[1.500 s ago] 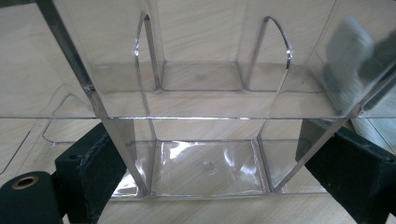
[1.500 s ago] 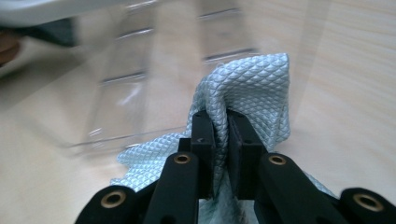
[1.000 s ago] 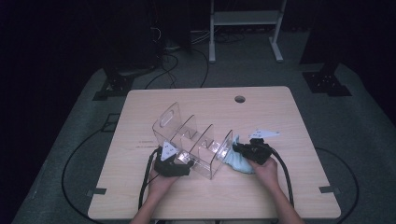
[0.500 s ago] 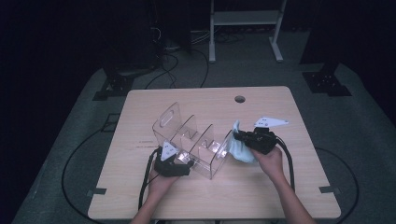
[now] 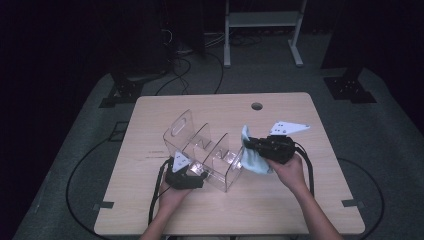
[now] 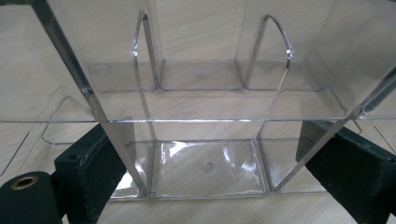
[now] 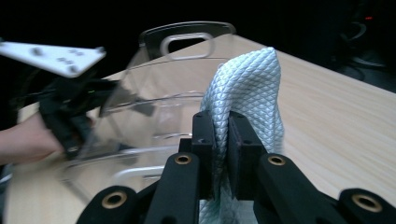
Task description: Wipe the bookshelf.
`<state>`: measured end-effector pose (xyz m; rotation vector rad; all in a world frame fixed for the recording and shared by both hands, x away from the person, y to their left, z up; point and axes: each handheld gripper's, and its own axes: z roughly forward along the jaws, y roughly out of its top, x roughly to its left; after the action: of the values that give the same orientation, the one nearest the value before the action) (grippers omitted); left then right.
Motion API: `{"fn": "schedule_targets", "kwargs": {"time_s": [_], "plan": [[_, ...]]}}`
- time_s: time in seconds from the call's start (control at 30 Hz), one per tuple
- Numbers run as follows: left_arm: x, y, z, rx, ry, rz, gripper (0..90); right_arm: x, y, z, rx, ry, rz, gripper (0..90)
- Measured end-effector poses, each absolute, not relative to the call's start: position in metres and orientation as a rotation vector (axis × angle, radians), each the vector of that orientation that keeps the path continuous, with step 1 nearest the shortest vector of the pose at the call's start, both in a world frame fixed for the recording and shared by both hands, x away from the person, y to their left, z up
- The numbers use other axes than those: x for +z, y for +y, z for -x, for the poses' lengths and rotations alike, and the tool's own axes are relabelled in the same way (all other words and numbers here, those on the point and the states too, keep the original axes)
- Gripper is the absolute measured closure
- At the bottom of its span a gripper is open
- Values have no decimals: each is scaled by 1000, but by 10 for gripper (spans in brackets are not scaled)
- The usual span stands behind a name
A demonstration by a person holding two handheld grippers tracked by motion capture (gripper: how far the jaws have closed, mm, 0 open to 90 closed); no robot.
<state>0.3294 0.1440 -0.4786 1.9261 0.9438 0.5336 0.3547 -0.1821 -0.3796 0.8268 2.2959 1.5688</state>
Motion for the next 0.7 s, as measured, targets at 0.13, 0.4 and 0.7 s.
{"fn": "schedule_targets", "kwargs": {"time_s": [0.13,0.4,0.7], "plan": [[-478,144,-329,534,944,-1927,78,-374,-170,-342,1574,2346,-757,822],[-479,143,-329,539,945,-1922,78,-375,-147,-315,1616,2432,-665,823],[-478,143,-329,540,942,-1924,78,-375,-145,-316,1609,2449,-666,824]]}}
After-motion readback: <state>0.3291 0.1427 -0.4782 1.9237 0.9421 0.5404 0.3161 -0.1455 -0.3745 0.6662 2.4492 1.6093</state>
